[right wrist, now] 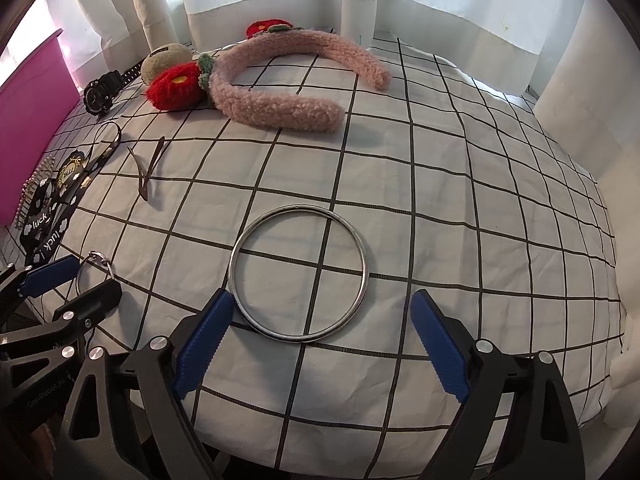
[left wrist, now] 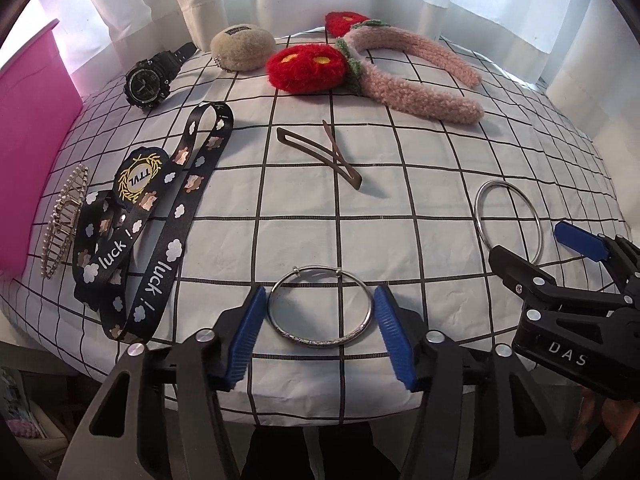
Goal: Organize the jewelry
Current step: 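Close the left gripper on the smaller silver hoop while the right gripper grasps the larger hoop, then lift both hoops and carry them over the pink tub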
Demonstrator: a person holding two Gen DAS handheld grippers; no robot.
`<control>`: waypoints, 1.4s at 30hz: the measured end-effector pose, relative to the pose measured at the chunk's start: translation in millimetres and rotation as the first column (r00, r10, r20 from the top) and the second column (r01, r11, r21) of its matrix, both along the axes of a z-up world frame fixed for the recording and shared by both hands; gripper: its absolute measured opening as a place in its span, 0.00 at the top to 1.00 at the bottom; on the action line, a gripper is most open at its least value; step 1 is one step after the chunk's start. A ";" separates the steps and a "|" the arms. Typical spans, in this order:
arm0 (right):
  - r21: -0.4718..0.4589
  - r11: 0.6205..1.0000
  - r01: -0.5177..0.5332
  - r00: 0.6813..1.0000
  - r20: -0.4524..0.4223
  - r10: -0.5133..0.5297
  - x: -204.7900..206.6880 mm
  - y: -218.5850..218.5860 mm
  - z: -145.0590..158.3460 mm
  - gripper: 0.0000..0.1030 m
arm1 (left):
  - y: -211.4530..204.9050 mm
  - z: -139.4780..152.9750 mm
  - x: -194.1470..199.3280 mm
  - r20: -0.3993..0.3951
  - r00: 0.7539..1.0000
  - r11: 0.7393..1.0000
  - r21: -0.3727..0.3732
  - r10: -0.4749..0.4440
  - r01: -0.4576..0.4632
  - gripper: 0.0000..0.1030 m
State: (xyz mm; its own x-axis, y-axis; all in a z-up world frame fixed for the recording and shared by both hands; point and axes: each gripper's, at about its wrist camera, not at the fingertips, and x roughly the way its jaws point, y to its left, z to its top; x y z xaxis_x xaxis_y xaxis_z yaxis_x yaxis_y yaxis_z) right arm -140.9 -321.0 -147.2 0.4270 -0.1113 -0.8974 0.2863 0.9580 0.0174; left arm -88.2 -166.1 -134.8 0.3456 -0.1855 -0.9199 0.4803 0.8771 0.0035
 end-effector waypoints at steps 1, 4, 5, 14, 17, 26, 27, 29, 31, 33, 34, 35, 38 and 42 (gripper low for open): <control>-0.002 1.000 -0.005 1.000 0.007 0.005 -0.5 1.3 1.9 0.31 | 0.5 0.4 0.7 -0.003 1.000 1.000 -0.005 0.003 -0.003 0.48; -0.004 1.000 -0.012 1.000 0.010 0.012 0.6 3.6 5.2 0.43 | 0.3 0.9 0.2 -0.002 1.000 1.000 -0.005 0.001 -0.001 0.48; -0.005 1.000 -0.015 1.000 0.013 0.015 0.7 4.0 5.5 0.45 | 0.3 1.3 0.5 -0.004 1.000 1.000 -0.006 0.001 -0.001 0.48; -0.023 0.998 -0.054 0.998 0.030 0.055 0.1 4.4 8.3 0.86 | 3.0 0.2 0.5 -0.004 1.000 1.000 -0.004 0.008 -0.008 0.48; -0.044 0.998 -0.044 0.997 0.061 0.046 -2.2 2.2 12.0 0.36 | 2.9 0.3 0.2 -0.004 1.000 1.000 -0.005 0.007 -0.007 0.48; -0.039 0.998 -0.041 0.997 0.065 0.043 21.0 -4.1 8.5 0.36 | 2.3 0.6 0.4 -0.002 1.000 1.000 -0.005 0.010 -0.010 0.48; -0.042 0.998 -0.042 0.997 0.060 0.044 24.0 -3.7 7.4 0.36 | 2.2 0.5 0.3 -0.002 1.000 1.000 -0.005 0.011 -0.011 0.48; -0.030 0.998 -0.050 0.997 0.055 0.052 28.8 -3.1 5.3 0.35 | 2.5 0.4 0.2 -0.001 1.000 1.000 -0.006 0.010 -0.010 0.48; -0.032 0.998 -0.052 0.997 0.057 0.053 32.4 -2.9 5.2 0.34 | 2.6 0.5 0.3 -0.002 1.000 1.000 -0.007 0.011 -0.011 0.48; -0.039 0.998 -0.051 0.997 0.057 0.053 36.3 -2.5 4.7 0.31 | 2.3 0.5 0.2 -0.001 1.000 1.000 -0.007 0.013 -0.013 0.48; -0.039 0.998 -0.051 0.997 0.059 0.054 37.9 -3.0 4.5 0.31 | 2.3 0.4 0.4 -0.001 1.000 1.000 -0.008 0.014 -0.014 0.48; -0.037 0.998 -0.050 0.997 0.062 0.052 39.9 -3.5 4.1 0.30 | 2.7 0.3 0.5 -0.002 1.000 1.000 -0.008 0.015 -0.015 0.48; -0.027 0.999 -0.038 0.997 0.065 0.040 46.7 -6.6 2.5 0.27 | 2.9 0.4 0.8 -0.003 1.000 1.000 -0.009 0.017 -0.017 0.48; -0.028 0.999 -0.032 0.996 0.076 0.034 53.6 -9.5 1.1 0.24 | 3.0 0.4 1.0 -0.004 1.000 1.000 -0.010 0.019 -0.019 0.48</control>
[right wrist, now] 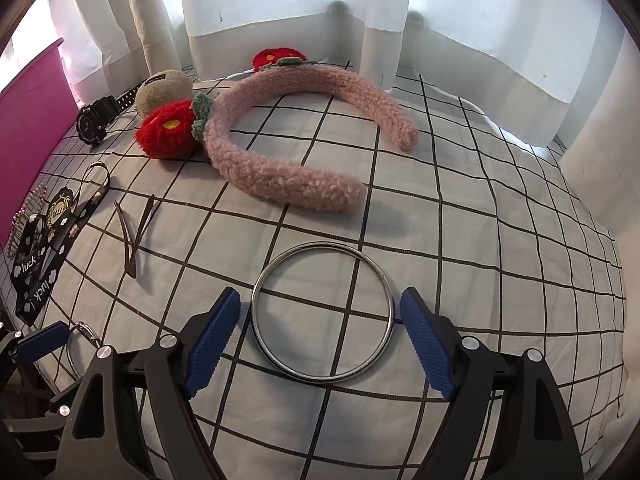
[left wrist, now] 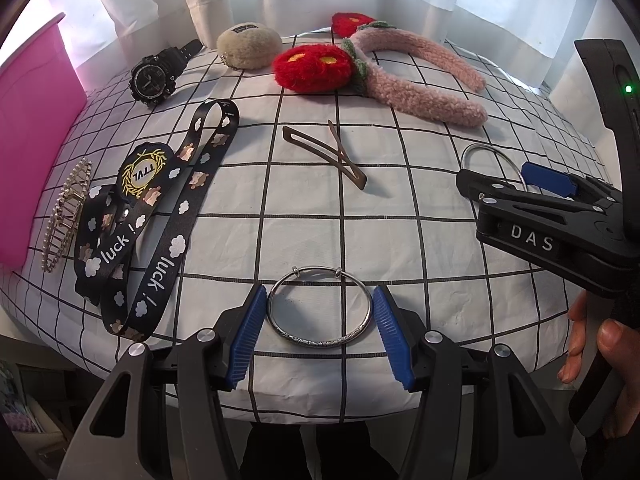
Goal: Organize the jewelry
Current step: 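Lift both hoops and carry them over the pink tub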
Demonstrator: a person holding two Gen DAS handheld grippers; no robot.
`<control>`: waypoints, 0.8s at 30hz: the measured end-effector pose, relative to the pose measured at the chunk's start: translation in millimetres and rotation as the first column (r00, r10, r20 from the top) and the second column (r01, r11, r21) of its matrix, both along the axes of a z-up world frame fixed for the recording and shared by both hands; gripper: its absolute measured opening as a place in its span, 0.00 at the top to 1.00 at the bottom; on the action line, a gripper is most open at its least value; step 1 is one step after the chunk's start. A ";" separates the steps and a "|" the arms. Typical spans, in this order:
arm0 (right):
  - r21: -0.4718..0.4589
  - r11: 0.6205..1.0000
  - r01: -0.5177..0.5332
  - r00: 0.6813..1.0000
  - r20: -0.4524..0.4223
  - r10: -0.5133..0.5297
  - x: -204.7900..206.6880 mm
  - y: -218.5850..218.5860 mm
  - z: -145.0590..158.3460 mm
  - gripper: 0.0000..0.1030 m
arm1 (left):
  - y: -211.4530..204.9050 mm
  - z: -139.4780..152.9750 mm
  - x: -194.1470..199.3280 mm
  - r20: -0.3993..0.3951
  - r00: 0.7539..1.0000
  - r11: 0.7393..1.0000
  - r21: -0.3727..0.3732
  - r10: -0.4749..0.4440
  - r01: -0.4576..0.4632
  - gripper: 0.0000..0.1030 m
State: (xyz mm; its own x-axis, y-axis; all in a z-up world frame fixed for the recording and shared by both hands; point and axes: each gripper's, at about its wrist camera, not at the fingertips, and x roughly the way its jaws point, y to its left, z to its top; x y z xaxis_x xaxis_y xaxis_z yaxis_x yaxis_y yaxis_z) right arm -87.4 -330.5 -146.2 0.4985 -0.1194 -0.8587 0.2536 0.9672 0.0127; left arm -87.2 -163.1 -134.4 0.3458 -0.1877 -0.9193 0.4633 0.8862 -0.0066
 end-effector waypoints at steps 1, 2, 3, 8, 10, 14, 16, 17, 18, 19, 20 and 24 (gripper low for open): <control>-0.001 1.000 -0.001 1.000 0.003 0.001 0.2 -0.1 -0.1 0.24 | 0.2 0.0 -0.2 0.000 1.000 1.000 0.000 0.000 0.000 0.48; -0.002 1.000 -0.003 1.000 0.006 0.003 -0.2 0.2 -0.2 0.25 | 0.0 -0.1 0.0 0.000 1.000 1.000 0.000 0.000 0.000 0.48; 0.000 1.000 -0.004 1.000 0.010 0.004 -0.9 0.2 -0.2 0.25 | 0.2 -0.1 -0.2 0.000 1.000 1.000 0.000 0.000 0.000 0.48; 0.002 1.000 -0.010 1.000 0.012 0.010 -4.3 1.7 1.6 0.31 | 0.4 0.1 0.1 0.000 1.000 1.000 -0.001 0.002 -0.002 0.48; 0.002 1.000 -0.015 1.000 0.012 0.015 -5.1 1.8 1.8 0.31 | 0.8 0.2 0.1 0.000 1.000 1.000 -0.003 0.004 -0.004 0.48; 0.006 1.000 -0.014 1.000 0.018 0.014 -9.3 2.2 1.8 0.31 | 2.7 0.8 0.9 -0.004 1.000 1.000 -0.009 0.011 -0.011 0.48; 0.008 1.000 -0.013 1.000 0.024 0.013 -12.0 2.1 2.9 0.32 | 2.7 1.0 1.7 -0.007 1.000 1.000 -0.010 0.014 -0.014 0.48; 0.010 1.000 -0.013 1.000 0.026 0.012 -13.2 2.1 3.5 0.32 | 2.7 1.1 1.8 -0.008 1.000 1.000 -0.008 0.015 -0.015 0.48; 0.013 1.000 -0.013 1.000 0.026 0.013 -13.7 1.5 4.3 0.32 | 3.1 1.3 2.1 -0.009 1.000 1.000 -0.007 0.018 -0.018 0.48; 0.013 1.000 -0.014 1.000 0.025 0.013 -14.5 1.6 4.9 0.32 | 4.2 1.8 2.5 -0.009 1.000 1.000 -0.010 0.022 -0.022 0.48; 0.013 1.000 -0.015 1.000 0.025 0.014 -15.3 1.8 5.7 0.32 | 5.4 2.6 2.9 -0.007 1.000 1.000 -0.010 0.025 -0.025 0.48; 0.013 1.000 -0.017 0.999 0.028 0.016 -18.1 2.9 10.1 0.31 | 7.1 10.6 4.3 0.021 0.999 1.000 -0.016 0.025 -0.025 0.48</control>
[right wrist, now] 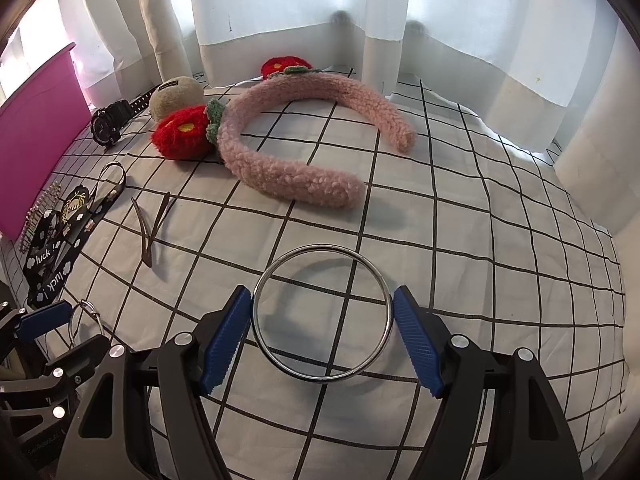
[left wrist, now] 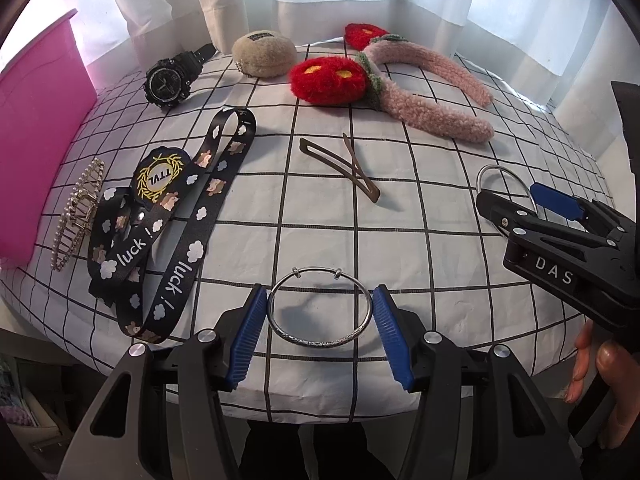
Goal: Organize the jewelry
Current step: 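Lift both hoops and carry them over the pink tub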
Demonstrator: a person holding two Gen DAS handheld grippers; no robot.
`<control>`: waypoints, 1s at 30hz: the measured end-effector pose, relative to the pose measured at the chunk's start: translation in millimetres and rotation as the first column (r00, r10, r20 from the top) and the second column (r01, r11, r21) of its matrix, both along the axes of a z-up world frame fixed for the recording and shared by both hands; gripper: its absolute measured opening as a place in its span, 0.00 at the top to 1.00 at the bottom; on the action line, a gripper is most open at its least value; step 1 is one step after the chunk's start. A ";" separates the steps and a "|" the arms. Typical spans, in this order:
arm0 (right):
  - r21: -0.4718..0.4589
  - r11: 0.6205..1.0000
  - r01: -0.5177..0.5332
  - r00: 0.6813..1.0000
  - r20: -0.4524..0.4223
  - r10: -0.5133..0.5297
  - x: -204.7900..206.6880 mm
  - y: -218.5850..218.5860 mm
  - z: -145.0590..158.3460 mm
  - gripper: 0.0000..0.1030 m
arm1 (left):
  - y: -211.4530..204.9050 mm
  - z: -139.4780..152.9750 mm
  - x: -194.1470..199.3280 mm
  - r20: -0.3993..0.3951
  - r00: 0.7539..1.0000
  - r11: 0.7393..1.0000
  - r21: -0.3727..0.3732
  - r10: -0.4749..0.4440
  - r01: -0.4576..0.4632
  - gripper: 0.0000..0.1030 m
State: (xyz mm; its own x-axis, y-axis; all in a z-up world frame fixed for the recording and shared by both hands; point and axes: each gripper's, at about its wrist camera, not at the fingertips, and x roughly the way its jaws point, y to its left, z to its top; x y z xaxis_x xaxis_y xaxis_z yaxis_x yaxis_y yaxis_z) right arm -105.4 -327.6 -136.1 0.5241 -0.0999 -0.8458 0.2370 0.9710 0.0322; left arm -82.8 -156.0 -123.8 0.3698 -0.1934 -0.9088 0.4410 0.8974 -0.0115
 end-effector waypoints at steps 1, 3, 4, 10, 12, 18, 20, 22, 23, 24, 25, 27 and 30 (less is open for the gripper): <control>0.001 1.000 0.000 1.000 0.002 0.000 -0.4 0.4 1.5 0.31 | 0.1 2.0 0.8 0.001 1.000 1.000 -0.004 0.000 0.000 0.48; 0.003 1.000 -0.001 1.000 0.006 0.001 -0.2 1.5 5.5 0.32 | 0.8 5.7 1.9 0.004 1.000 1.000 -0.012 0.003 -0.003 0.48; 0.002 1.000 -0.003 1.000 0.010 0.003 -0.3 2.6 8.2 0.32 | 1.3 7.7 2.7 0.007 1.000 1.000 -0.015 0.003 -0.003 0.48; -0.010 1.000 -0.016 0.999 0.037 0.017 3.0 8.7 27.7 0.32 | 9.5 25.4 9.8 0.033 0.999 0.999 -0.039 0.026 -0.025 0.48; -0.015 1.000 -0.024 0.999 0.048 0.025 6.0 12.3 37.1 0.32 | 14.6 35.7 14.3 0.049 0.998 0.998 -0.052 0.041 -0.038 0.48; -0.049 0.996 -0.079 0.992 0.095 0.083 24.4 35.8 76.3 0.32 | 41.4 76.0 34.4 0.104 0.989 0.991 -0.096 0.104 -0.094 0.48; -0.063 0.993 -0.102 0.987 0.118 0.109 35.6 47.1 93.0 0.32 | 54.6 91.8 42.8 0.128 0.983 0.986 -0.111 0.135 -0.121 0.48; -0.071 0.989 -0.126 0.980 0.146 0.135 48.5 59.7 110.7 0.32 | 69.9 108.8 52.8 0.156 0.974 0.982 -0.122 0.165 -0.147 0.48; -0.078 0.987 -0.142 0.975 0.160 0.153 56.4 67.9 120.2 0.31 | 77.9 117.6 57.3 0.171 0.969 0.979 -0.127 0.180 -0.160 0.48; -0.088 0.983 -0.158 0.969 0.175 0.172 64.6 76.9 130.0 0.31 | 86.4 126.5 61.9 0.184 0.963 0.976 -0.133 0.195 -0.172 0.48; -0.095 0.980 -0.176 0.963 0.191 0.191 72.9 86.6 140.1 0.31 | 95.6 135.2 67.0 0.195 0.958 0.972 -0.139 0.212 -0.187 0.48; -0.108 0.971 -0.212 0.946 0.224 0.232 86.0 107.5 158.1 0.31 | 115.0 151.9 76.3 0.214 0.946 0.965 -0.150 0.244 -0.215 0.48; -0.125 0.954 -0.273 0.916 0.269 0.297 108.6 142.5 183.7 0.31 | 148.1 179.2 91.6 0.257 0.920 0.952 -0.163 0.296 -0.261 0.48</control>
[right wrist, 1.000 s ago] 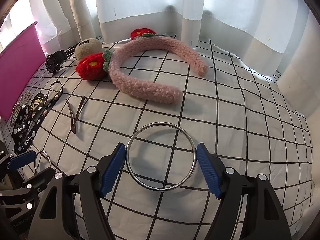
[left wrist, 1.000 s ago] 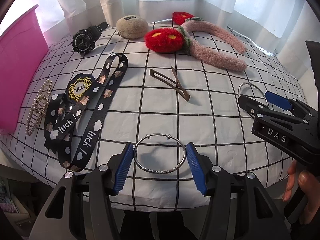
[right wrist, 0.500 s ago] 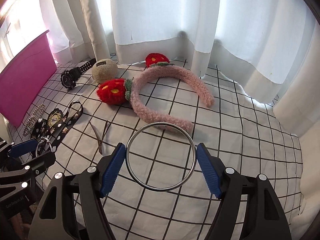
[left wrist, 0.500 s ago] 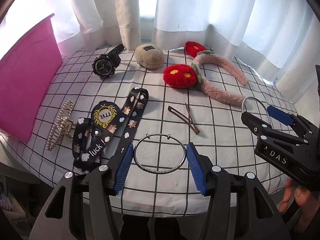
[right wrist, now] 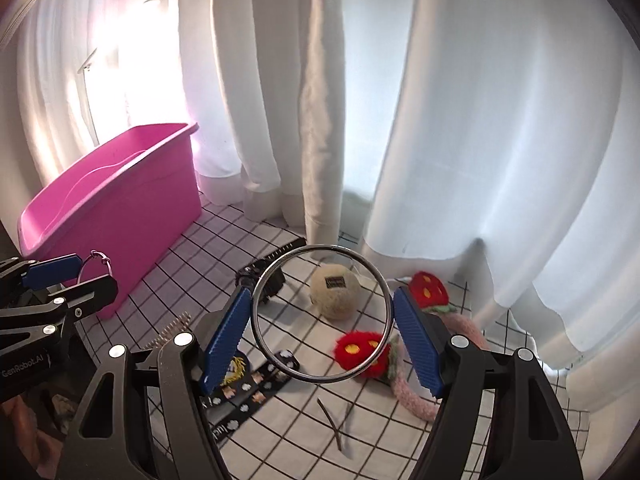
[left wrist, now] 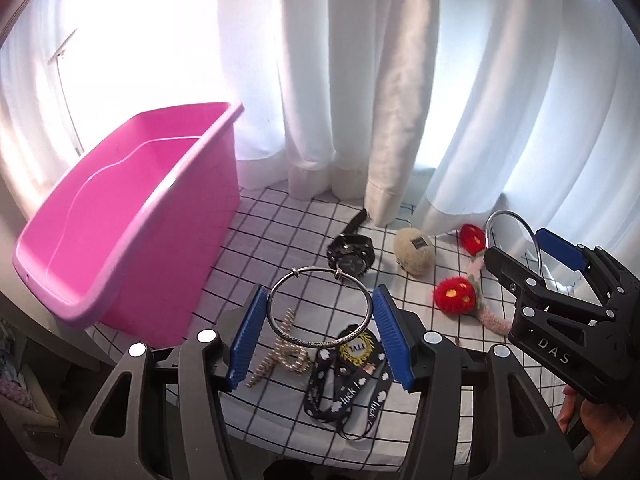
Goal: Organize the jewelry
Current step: 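Lift both hoops and carry them over the pink tub, then open both grippers to drop the hoops into the pink tub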
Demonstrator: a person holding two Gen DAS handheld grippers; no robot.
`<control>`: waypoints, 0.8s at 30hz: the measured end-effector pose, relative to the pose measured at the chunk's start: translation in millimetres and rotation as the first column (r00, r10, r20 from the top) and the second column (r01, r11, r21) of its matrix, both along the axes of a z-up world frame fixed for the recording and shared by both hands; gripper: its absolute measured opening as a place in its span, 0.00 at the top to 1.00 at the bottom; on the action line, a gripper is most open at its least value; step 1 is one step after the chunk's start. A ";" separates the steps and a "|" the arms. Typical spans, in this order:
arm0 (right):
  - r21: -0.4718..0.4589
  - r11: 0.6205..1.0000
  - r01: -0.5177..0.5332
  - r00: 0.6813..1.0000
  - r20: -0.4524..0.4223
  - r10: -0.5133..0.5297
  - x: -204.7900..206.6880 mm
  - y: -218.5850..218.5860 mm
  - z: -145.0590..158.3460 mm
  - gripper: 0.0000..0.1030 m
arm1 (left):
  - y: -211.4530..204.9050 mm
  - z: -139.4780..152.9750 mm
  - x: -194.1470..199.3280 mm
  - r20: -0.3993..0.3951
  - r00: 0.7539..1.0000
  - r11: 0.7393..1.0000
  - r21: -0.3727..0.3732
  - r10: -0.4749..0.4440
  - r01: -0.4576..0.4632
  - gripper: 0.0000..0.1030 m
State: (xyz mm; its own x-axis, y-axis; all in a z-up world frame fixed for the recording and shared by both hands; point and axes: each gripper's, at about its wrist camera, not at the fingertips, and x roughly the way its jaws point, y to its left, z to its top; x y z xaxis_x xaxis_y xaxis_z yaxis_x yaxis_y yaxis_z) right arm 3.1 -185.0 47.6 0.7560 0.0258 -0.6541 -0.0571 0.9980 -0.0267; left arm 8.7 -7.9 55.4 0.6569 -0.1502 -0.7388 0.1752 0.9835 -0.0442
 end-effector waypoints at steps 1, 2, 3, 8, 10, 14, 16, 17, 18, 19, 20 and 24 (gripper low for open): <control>0.000 1.000 -0.024 1.000 0.017 0.024 7.5 12.9 8.5 0.32 | 11.4 8.8 5.1 0.017 1.000 1.000 0.001 0.022 -0.022 0.48; 0.001 0.999 -0.049 0.998 0.035 0.049 15.0 26.4 17.1 0.32 | 23.4 18.0 10.4 0.030 0.999 0.999 0.001 0.041 -0.042 0.48; 0.004 0.997 -0.074 0.996 0.049 0.074 23.4 40.0 25.1 0.31 | 35.3 26.3 16.9 0.039 0.998 0.998 -0.001 0.058 -0.058 0.48; 0.022 0.978 -0.206 0.974 0.099 0.203 68.7 107.9 58.1 0.31 | 99.4 55.2 52.1 0.055 0.988 0.989 0.006 0.147 -0.147 0.48; 0.030 0.966 -0.256 0.962 0.104 0.252 88.4 133.8 65.3 0.31 | 126.6 58.4 66.9 0.041 0.983 0.983 0.016 0.181 -0.182 0.48; 0.065 0.938 -0.340 0.939 0.076 0.335 130.9 181.6 68.1 0.32 | 174.7 53.1 97.2 0.014 0.967 0.967 0.034 0.254 -0.254 0.48; 0.069 0.929 -0.362 0.932 0.053 0.359 148.7 204.4 65.6 0.31 | 200.8 44.5 111.2 -0.014 0.958 0.957 0.034 0.288 -0.287 0.48; 0.068 0.927 -0.370 0.929 0.037 0.368 158.8 214.8 63.0 0.31 | 209.9 37.6 119.6 -0.030 0.954 0.954 0.032 0.299 -0.298 0.48; 0.067 0.924 -0.375 0.927 0.025 0.375 166.8 224.1 61.4 0.31 | 219.0 32.2 124.5 -0.042 0.950 0.951 0.031 0.309 -0.308 0.48; 0.065 0.922 -0.381 0.925 0.014 0.381 174.6 231.8 58.9 0.31 | 228.3 28.0 130.5 -0.054 0.947 0.949 0.030 0.316 -0.315 0.48; 0.059 0.921 -0.386 0.922 0.001 0.386 180.6 240.6 56.3 0.31 | 234.6 22.6 135.9 -0.066 0.945 0.947 0.031 0.322 -0.320 0.48; 0.039 0.917 -0.396 0.916 -0.057 0.398 202.8 265.4 41.4 0.31 | 252.5 1.9 151.2 -0.124 0.931 0.939 0.034 0.344 -0.342 0.48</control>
State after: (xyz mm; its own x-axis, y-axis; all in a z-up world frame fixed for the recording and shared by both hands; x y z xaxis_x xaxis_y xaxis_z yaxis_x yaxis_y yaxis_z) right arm 205.9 80.3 89.0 0.6375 0.3332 -0.6947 -0.4498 0.8930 0.0155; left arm 160.0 244.5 57.3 0.5680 0.0767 -0.8194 -0.1793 0.9833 -0.0323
